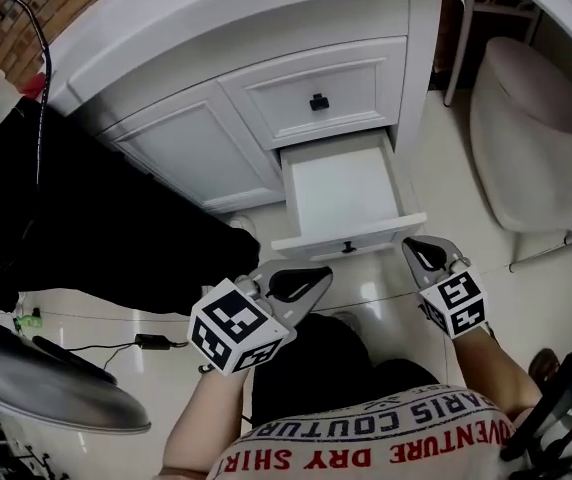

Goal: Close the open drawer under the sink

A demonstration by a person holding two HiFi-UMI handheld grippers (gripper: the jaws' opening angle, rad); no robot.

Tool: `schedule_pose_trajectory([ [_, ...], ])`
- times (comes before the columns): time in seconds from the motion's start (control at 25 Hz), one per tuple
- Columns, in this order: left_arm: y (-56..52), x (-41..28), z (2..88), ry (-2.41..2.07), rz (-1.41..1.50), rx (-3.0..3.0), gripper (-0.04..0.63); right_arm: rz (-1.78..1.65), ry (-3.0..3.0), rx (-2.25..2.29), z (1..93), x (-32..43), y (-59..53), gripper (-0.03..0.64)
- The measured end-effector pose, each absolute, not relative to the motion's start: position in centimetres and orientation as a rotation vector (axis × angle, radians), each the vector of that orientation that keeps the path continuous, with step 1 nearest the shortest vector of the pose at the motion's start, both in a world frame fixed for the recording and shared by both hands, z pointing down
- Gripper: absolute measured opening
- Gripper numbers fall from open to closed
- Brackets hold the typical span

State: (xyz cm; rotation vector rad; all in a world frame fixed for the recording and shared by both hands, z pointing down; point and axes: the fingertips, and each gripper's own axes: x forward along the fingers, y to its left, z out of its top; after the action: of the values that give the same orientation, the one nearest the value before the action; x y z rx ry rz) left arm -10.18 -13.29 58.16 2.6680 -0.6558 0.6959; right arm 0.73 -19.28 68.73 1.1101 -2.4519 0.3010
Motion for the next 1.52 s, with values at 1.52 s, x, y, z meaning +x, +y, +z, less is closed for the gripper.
schedule_pose_trajectory([
  [1.52,-19.9,-16.1,57.5,-0.831,0.577,2.501,-0.015,0.557,-2.401,1.272,71.6,-1.2,-40.4,0.006],
])
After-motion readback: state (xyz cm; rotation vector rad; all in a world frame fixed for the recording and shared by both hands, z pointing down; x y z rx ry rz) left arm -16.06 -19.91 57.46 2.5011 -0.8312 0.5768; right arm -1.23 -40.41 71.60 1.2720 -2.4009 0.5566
